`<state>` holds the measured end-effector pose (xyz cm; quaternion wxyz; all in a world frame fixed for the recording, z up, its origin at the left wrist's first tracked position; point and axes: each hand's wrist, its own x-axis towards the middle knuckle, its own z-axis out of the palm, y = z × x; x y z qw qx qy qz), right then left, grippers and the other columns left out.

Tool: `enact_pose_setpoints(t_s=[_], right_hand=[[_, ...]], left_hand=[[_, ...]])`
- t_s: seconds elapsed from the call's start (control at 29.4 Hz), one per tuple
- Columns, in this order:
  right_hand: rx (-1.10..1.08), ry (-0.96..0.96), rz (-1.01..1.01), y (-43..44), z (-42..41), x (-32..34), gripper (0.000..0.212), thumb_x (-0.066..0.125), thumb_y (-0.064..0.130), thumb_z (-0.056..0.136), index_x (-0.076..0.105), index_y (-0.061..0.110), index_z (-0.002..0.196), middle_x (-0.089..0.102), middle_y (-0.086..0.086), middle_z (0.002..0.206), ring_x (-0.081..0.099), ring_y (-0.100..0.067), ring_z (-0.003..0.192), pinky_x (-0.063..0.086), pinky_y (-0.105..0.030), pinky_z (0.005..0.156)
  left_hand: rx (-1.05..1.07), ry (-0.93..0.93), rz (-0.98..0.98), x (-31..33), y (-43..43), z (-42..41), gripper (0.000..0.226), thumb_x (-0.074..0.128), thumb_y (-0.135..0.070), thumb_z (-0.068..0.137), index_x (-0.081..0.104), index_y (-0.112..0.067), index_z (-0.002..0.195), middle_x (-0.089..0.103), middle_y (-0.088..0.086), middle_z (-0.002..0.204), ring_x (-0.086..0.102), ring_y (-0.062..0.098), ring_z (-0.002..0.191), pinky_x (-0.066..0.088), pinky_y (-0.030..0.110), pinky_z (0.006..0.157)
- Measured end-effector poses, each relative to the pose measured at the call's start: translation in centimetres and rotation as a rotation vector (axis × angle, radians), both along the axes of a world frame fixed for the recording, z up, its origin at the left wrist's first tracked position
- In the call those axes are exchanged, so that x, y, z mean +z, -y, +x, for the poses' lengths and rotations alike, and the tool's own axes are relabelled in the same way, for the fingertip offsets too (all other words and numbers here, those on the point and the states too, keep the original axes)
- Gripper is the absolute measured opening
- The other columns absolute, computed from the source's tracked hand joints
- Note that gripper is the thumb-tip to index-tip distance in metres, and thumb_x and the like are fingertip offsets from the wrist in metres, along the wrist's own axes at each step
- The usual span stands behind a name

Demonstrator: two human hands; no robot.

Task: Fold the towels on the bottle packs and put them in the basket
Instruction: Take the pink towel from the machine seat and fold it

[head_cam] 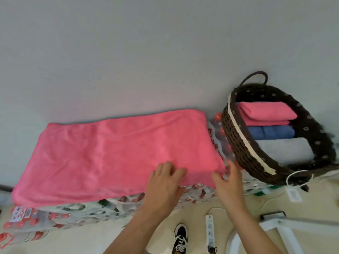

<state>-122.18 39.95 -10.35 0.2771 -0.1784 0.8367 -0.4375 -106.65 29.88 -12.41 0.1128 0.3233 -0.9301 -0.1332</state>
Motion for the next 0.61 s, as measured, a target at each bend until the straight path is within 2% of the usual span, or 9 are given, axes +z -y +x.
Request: enact_pose_setpoints(t_s=[0.03,0.1,0.17,0.24,0.31,0.37,0.48,0.54,0.61], right_hand=[[0.007,0.122,-0.030,-0.1,-0.2,-0.3,0.046,0.065,0.021,0.084,0.047,0.031,0.125,0.055,0.002,0.121,0.056,-0.018,0.111,0.050,-0.045,0.094],[0.064,0.204,-0.030,-0.3,-0.4,-0.7,0.048,0.066,0.018,0.082,0.049,0.033,0.124,0.062,0.005,0.116,0.061,-0.014,0.104,0.053,-0.042,0.089],[0.058,0.218,0.002,-0.5,-1.0,-0.9,0.042,0.066,0.011,0.080,0.054,0.028,0.116,0.066,0.000,0.106,0.063,-0.014,0.091,0.054,-0.034,0.076],[-0.012,0.316,-0.004,-0.6,-1.6,-1.0,0.033,0.062,0.003,0.082,0.057,0.021,0.110,0.068,-0.009,0.099,0.062,-0.019,0.078,0.050,-0.030,0.064],[-0.096,0.548,-0.103,-0.8,-2.2,-1.2,0.028,0.061,-0.001,0.084,0.058,0.014,0.108,0.069,-0.020,0.101,0.059,-0.026,0.077,0.045,-0.035,0.064],[-0.136,0.774,-0.249,-0.9,-2.5,-1.0,0.028,0.063,-0.001,0.084,0.057,0.009,0.110,0.067,-0.022,0.094,0.058,-0.025,0.073,0.042,-0.036,0.062],[-0.097,0.857,-0.349,-1.0,-3.0,-0.4,0.027,0.063,0.000,0.084,0.057,0.009,0.108,0.065,-0.014,0.083,0.057,-0.016,0.059,0.042,-0.029,0.054],[-0.084,0.877,-0.376,-1.0,-3.4,-0.1,0.016,0.061,0.001,0.084,0.061,0.010,0.098,0.060,-0.010,0.073,0.050,-0.013,0.052,0.038,-0.026,0.051],[-0.100,0.868,-0.353,-0.7,-3.8,-0.2,0.011,0.058,0.002,0.087,0.062,0.011,0.083,0.050,-0.008,0.064,0.041,-0.013,0.051,0.031,-0.028,0.054]], left_hand=[[0.012,0.014,-0.028,-0.2,-0.1,-0.2,0.055,0.081,-0.035,0.059,0.055,-0.029,0.108,0.047,-0.001,0.094,0.047,0.021,0.085,0.044,0.033,0.064],[0.033,0.032,-0.075,-0.3,-0.3,-0.4,0.055,0.081,-0.037,0.058,0.055,-0.029,0.105,0.047,-0.001,0.094,0.046,0.022,0.085,0.042,0.033,0.065],[0.038,0.038,-0.109,-0.4,-0.6,-0.8,0.054,0.082,-0.037,0.057,0.055,-0.028,0.103,0.048,-0.001,0.093,0.045,0.022,0.084,0.040,0.033,0.065],[0.006,0.038,-0.132,-0.4,-1.3,-1.4,0.053,0.081,-0.036,0.057,0.054,-0.025,0.101,0.049,0.000,0.092,0.044,0.021,0.083,0.039,0.032,0.065],[-0.049,0.042,-0.141,-0.2,-2.3,-2.4,0.055,0.079,-0.039,0.058,0.054,-0.026,0.105,0.052,-0.002,0.095,0.048,0.020,0.085,0.041,0.032,0.068],[-0.091,0.049,-0.143,0.0,-3.5,-3.7,0.054,0.074,-0.047,0.062,0.056,-0.027,0.108,0.054,-0.004,0.096,0.050,0.018,0.086,0.041,0.032,0.069],[-0.096,-0.012,-0.103,0.2,-4.6,-5.6,0.036,0.058,-0.049,0.077,0.058,-0.024,0.102,0.056,-0.007,0.091,0.051,0.016,0.082,0.041,0.030,0.066],[-0.096,-0.058,-0.084,0.0,-4.7,-6.1,0.025,0.051,-0.043,0.082,0.060,-0.023,0.095,0.056,-0.007,0.085,0.053,0.015,0.078,0.041,0.028,0.064],[-0.096,-0.106,-0.060,-0.2,-4.5,-5.9,0.014,0.054,-0.035,0.082,0.060,-0.023,0.083,0.055,-0.007,0.077,0.054,0.016,0.071,0.038,0.026,0.060]])
